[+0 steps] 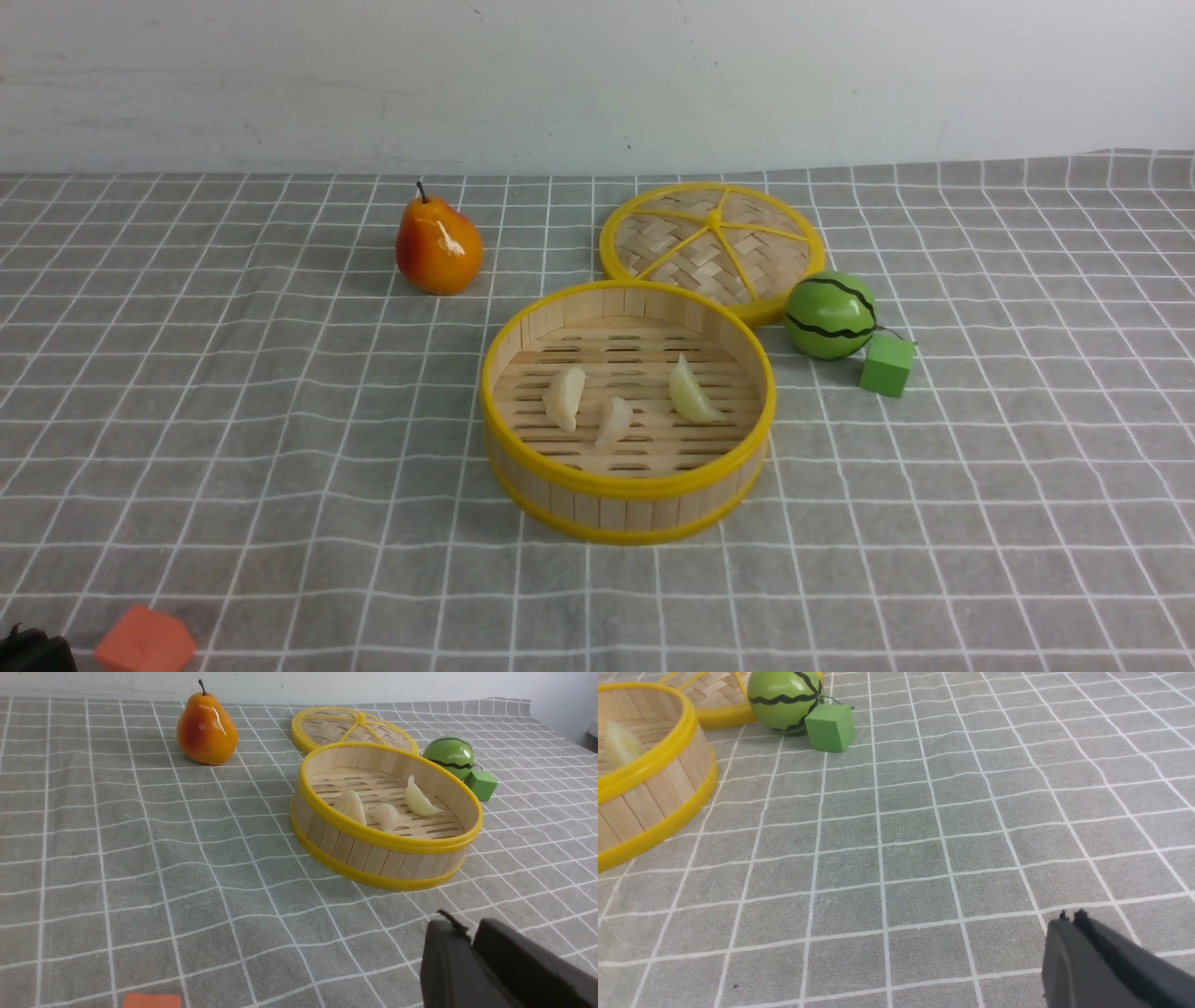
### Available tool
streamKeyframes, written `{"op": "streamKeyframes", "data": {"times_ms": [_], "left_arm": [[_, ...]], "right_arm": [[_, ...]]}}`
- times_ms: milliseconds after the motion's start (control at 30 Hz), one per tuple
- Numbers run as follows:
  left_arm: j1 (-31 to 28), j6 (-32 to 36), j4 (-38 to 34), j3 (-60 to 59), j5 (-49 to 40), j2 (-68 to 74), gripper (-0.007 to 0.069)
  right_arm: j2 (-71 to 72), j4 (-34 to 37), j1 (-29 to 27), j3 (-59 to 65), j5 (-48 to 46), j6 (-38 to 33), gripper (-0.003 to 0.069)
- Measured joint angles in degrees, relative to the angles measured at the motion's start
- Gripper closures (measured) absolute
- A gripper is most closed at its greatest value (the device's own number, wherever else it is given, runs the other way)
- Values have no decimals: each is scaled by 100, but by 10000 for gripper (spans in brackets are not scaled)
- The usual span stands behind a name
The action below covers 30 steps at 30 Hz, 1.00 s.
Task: Put the dumplings into the steamer on the table with the grey tablecloth.
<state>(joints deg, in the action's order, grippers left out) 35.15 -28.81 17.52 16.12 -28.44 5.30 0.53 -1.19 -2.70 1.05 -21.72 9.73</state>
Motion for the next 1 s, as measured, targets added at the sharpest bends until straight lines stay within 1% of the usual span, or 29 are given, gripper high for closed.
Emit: {"op": "streamKeyframes", "data": {"times_ms": [67,200,267,333,400,433,533,567,600,667,733,767,833,867,1000], "left_arm": [[0,0,21,0,0,0,551],[0,0,286,-53,-13,0,551],[0,-6,220,-146,7,0,550],[-82,-52,36,-239,79,0,565],[-475,-40,-204,-303,259,-20,624],[-668,28,-369,-333,349,-53,638],[-1502,544,-936,-570,854,-136,639],[-1885,761,-1195,-732,1191,-178,639],[-1948,801,-1195,-764,1253,-178,639],[-2674,1147,-1627,-1216,2075,-322,639],[-2925,1168,-1663,-1420,2369,-412,639],[-3170,1172,-1656,-1655,2579,-531,639],[-3273,1174,-1647,-1719,2579,-567,639],[-3380,1174,-1647,-1749,2419,-585,639],[-3424,1179,-1674,-1775,1730,-589,639]], "right_arm": [[0,0,0,0,0,0,673],[0,0,0,0,0,0,669],[0,5,0,0,0,0,667],[0,5,0,0,0,0,664],[0,5,0,0,0,0,662],[2,5,0,0,0,0,662],[7,5,0,0,0,0,658],[7,5,0,0,0,0,657],[7,5,0,0,0,0,657],[7,5,0,0,0,0,653],[7,5,0,0,0,0,651],[7,5,0,0,0,0,650],[7,5,0,0,0,0,649],[7,5,0,0,0,0,646],[9,5,0,0,0,0,639]]}}
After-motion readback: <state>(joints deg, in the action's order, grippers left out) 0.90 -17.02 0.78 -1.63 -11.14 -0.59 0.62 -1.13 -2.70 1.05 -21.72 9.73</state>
